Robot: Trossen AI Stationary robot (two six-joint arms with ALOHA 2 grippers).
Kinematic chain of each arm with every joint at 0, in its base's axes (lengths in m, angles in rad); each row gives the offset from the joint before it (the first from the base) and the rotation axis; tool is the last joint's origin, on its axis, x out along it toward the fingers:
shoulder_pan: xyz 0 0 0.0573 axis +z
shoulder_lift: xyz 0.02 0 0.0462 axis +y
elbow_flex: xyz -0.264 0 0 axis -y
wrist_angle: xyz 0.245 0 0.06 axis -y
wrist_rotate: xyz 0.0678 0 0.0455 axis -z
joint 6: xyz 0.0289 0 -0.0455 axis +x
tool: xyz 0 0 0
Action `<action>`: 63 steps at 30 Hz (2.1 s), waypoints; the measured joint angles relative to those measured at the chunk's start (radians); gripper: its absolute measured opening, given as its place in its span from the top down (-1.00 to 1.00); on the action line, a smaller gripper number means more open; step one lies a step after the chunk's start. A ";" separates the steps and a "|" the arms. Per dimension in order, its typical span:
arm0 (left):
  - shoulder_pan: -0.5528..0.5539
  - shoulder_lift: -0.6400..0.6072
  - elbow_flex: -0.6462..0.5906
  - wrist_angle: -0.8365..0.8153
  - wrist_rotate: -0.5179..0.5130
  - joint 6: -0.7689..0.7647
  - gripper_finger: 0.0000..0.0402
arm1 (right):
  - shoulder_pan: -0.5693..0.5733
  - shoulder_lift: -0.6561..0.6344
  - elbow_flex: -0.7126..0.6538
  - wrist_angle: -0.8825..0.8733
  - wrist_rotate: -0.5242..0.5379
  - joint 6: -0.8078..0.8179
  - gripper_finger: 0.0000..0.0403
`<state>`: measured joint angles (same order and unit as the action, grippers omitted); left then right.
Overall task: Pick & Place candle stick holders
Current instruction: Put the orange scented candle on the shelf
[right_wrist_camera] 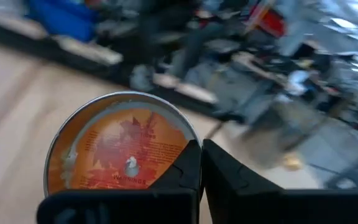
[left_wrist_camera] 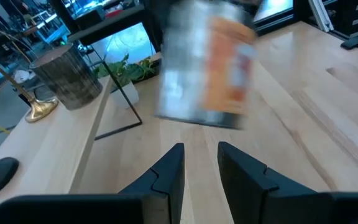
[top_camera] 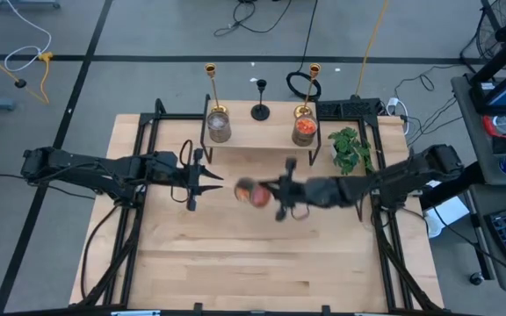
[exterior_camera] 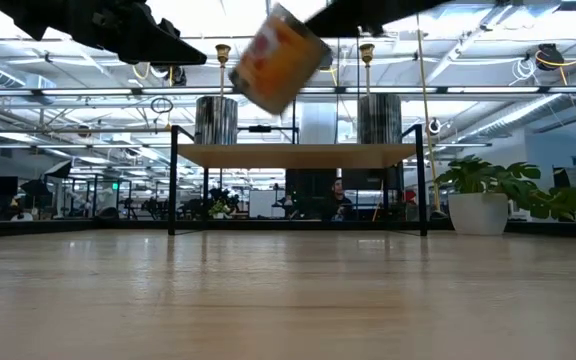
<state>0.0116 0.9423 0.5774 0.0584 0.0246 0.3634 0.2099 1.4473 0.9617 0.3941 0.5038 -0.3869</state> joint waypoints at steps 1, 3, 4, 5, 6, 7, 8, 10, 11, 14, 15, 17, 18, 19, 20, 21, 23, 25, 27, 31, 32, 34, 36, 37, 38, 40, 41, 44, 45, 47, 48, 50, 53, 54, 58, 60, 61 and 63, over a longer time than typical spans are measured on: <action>0.000 0.000 0.000 -0.001 0.000 0.001 0.48 | -0.025 0.001 0.040 -0.035 -0.003 0.000 1.00; 0.000 0.000 0.000 -0.004 0.000 0.001 0.48 | -0.070 0.001 0.129 -0.154 -0.008 -0.020 1.00; 0.000 0.000 0.000 -0.004 0.000 0.001 0.48 | -0.092 0.001 0.177 -0.229 -0.008 -0.035 1.00; 0.000 0.000 0.000 -0.004 0.000 -0.003 0.48 | -0.118 0.001 0.224 -0.308 -0.009 -0.038 1.00; 0.000 0.000 0.000 -0.004 0.000 -0.007 0.48 | -0.144 0.003 0.268 -0.388 -0.010 -0.028 1.00; 0.000 0.000 0.000 -0.006 0.000 -0.011 0.48 | -0.172 0.012 0.313 -0.455 -0.008 0.000 1.00; 0.000 0.000 0.000 -0.010 0.000 -0.018 0.48 | -0.202 0.020 0.354 -0.509 -0.007 0.035 1.00; 0.000 0.000 0.000 -0.012 0.000 -0.028 0.48 | -0.260 0.025 0.421 -0.628 -0.008 0.098 1.00; 0.000 0.000 0.000 -0.012 0.000 -0.029 0.48 | -0.291 0.025 0.444 -0.680 -0.007 0.117 1.00; 0.000 0.000 0.000 -0.012 0.000 -0.029 0.48 | -0.390 0.023 0.479 -0.735 -0.011 0.184 1.00; 0.000 0.000 0.000 -0.012 0.000 -0.031 0.48 | -0.424 0.022 0.479 -0.758 -0.019 0.203 1.00; 0.000 0.000 0.000 -0.012 0.000 -0.042 0.48 | -0.485 0.024 0.477 -0.817 -0.080 0.233 1.00; 0.000 0.000 0.000 -0.012 0.000 -0.050 0.48 | -0.511 0.026 0.476 -0.831 -0.123 0.247 1.00; 0.000 0.000 0.000 -0.012 0.000 -0.058 0.48 | -0.534 0.027 0.475 -0.839 -0.159 0.262 1.00; 0.000 0.000 0.000 -0.012 0.000 -0.060 0.48 | -0.552 0.027 0.473 -0.840 -0.186 0.268 1.00; 0.000 0.000 0.000 -0.012 0.000 -0.060 0.48 | -0.566 0.025 0.467 -0.831 -0.207 0.269 1.00; 0.000 0.000 0.000 -0.012 0.000 -0.060 0.48 | -0.583 0.032 0.456 -0.808 -0.224 0.270 1.00; 0.000 0.000 0.000 -0.011 0.000 -0.060 0.48 | -0.592 0.040 0.445 -0.808 -0.225 0.270 1.00; 0.000 0.000 0.000 -0.011 0.000 -0.060 0.48 | -0.602 0.042 0.434 -0.828 -0.241 0.264 1.00; 0.000 0.000 0.000 -0.011 0.000 -0.061 0.48 | -0.617 0.038 0.407 -0.778 -0.322 0.268 1.00; 0.000 0.000 0.000 -0.010 0.000 -0.061 0.48 | -0.617 0.039 0.391 -0.761 -0.322 0.266 1.00; 0.000 0.000 0.000 -0.010 0.000 -0.061 0.48 | -0.617 0.040 0.374 -0.708 -0.337 0.251 1.00; 0.000 0.000 0.000 -0.009 0.000 -0.062 0.48 | -0.621 0.040 0.366 -0.685 -0.335 0.242 1.00; 0.000 0.000 0.000 -0.010 0.000 -0.063 0.48 | -0.625 0.040 0.365 -0.680 -0.345 0.242 1.00; 0.000 0.000 0.000 -0.009 0.000 -0.063 0.48 | -0.629 0.040 0.365 -0.676 -0.357 0.240 1.00; 0.000 0.000 0.000 -0.010 0.000 -0.063 0.48 | -0.637 0.044 0.365 -0.675 -0.392 0.238 1.00; 0.000 0.000 0.000 -0.009 0.000 -0.063 0.48 | -0.638 0.053 0.365 -0.668 -0.397 0.237 1.00; 0.000 0.000 0.000 -0.010 0.000 -0.066 0.48 | -0.642 0.061 0.365 -0.654 -0.403 0.237 0.98; 0.000 0.000 0.000 -0.010 0.000 -0.067 0.48 | -0.645 0.061 0.365 -0.657 -0.409 0.228 0.97; 0.000 0.000 0.000 -0.011 0.000 -0.079 0.48 | -0.647 0.080 0.367 -0.639 -0.407 0.186 0.95; 0.000 0.000 0.000 -0.011 0.000 -0.084 0.48 | -0.648 0.086 0.367 -0.635 -0.404 0.166 0.94; 0.000 0.000 0.000 -0.013 0.000 -0.088 0.48 | -0.651 0.085 0.367 -0.639 -0.400 0.145 0.93; 0.000 0.000 0.000 -0.028 0.000 -0.089 0.48 | -0.655 0.089 0.367 -0.621 -0.401 0.142 0.92; 0.000 0.000 0.000 -0.029 0.000 -0.089 0.48 | -0.655 0.091 0.367 -0.614 -0.400 0.144 0.92; 0.000 0.000 0.000 -0.033 0.000 -0.098 0.48 | -0.655 0.091 0.366 -0.583 -0.401 0.162 0.92; 0.000 0.000 0.000 -0.032 0.000 -0.103 0.48 | -0.656 0.091 0.366 -0.581 -0.401 0.162 0.92; 0.000 0.000 0.000 -0.033 0.000 -0.103 0.48 | -0.656 0.091 0.366 -0.581 -0.401 0.161 0.92; 0.000 0.000 0.000 -0.033 0.000 -0.103 0.48 | -0.656 0.091 0.365 -0.581 -0.401 0.162 0.92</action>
<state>0.0116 0.9421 0.5774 0.0256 0.0250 0.2604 -0.4456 1.5379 1.3268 -0.1867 0.1032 -0.2253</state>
